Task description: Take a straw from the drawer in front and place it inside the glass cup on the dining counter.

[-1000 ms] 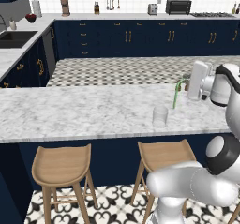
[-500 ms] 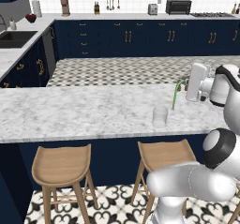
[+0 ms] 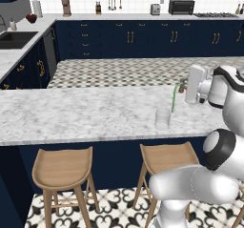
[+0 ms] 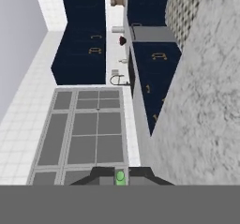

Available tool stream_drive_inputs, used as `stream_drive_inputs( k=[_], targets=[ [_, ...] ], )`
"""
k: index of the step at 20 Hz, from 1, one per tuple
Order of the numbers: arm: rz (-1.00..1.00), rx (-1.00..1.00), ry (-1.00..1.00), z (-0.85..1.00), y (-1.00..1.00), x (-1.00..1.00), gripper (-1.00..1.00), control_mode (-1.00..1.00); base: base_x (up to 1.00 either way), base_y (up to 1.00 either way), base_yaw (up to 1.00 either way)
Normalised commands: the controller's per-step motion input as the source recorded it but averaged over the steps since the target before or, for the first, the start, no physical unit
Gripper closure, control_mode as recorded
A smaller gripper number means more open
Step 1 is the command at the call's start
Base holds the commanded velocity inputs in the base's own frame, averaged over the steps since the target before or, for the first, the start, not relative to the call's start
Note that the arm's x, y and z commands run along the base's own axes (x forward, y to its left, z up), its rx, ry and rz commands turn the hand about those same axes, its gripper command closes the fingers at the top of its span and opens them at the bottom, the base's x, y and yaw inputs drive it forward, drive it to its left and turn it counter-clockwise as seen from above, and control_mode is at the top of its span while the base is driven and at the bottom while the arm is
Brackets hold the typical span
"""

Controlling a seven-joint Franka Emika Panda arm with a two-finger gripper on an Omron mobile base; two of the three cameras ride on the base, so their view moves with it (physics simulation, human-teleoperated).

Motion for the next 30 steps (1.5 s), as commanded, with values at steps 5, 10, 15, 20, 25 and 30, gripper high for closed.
stream_drive_inputs(
  k=[5, 10, 15, 20, 25, 30],
  targets=[
    [0.00, -0.02, -0.02, -0.11, 0.01, 0.14, 1.00, -1.00, 0.00, 0.00, 0.00],
    [0.00, 0.00, -0.01, -0.22, 0.00, 0.13, 1.00, -1.00, 0.00, 0.00, 0.00],
    [0.00, 0.00, -0.01, -0.16, 0.00, 0.15, 1.00, -1.00, 0.00, 0.00, 0.00],
    [0.00, 0.00, 0.00, -0.14, 0.00, 0.14, 1.00, -1.00, 0.00, 0.00, 0.00],
    [0.00, 0.00, -0.02, 0.00, -0.05, 0.09, 1.00, -1.00, 0.00, 0.00, 0.00],
    [0.00, 0.00, -0.01, -0.09, -0.01, 0.09, 1.00, -1.00, 0.00, 0.00, 0.00]
  ],
)
